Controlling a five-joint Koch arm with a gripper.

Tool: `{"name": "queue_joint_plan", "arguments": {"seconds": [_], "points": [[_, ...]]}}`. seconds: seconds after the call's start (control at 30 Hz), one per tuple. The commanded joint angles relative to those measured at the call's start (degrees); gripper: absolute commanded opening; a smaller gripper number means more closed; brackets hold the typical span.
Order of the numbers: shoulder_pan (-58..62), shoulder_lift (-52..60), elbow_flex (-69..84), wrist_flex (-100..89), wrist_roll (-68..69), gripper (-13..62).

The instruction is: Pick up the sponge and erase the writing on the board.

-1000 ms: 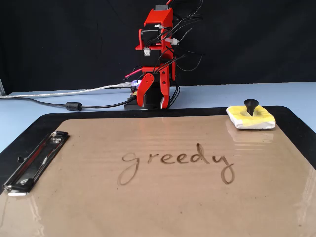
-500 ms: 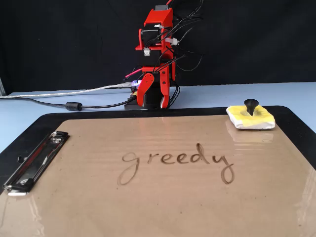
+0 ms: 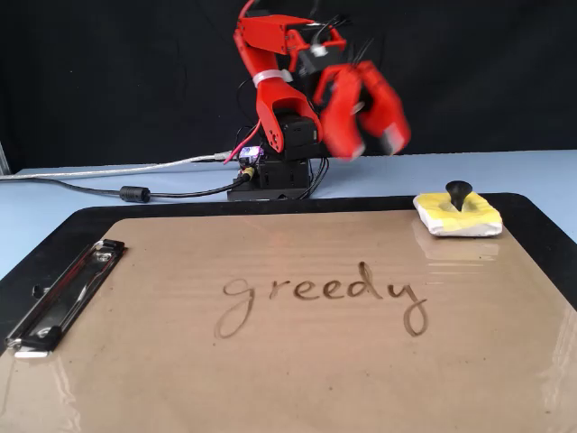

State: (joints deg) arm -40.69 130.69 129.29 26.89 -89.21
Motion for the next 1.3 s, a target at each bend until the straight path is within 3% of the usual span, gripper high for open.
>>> {"name": "queue_joint_plan", "arguments": {"seconds": [0.0,0.13,0.4,0.67,1.27], "points": [[-5.01,-1.14,-2.55,-15.21,-6.86,33.7],[-8.53,-4.48,-2.99,-20.48,-13.97,33.6],[-12.66,-15.56,-4.57,-14.24,-13.62,31.3],[-17.31,-22.15,8.79,-51.86,-12.13,30.0],[-17.49,-34.72,10.72,-48.78,-1.93,30.1]]}}
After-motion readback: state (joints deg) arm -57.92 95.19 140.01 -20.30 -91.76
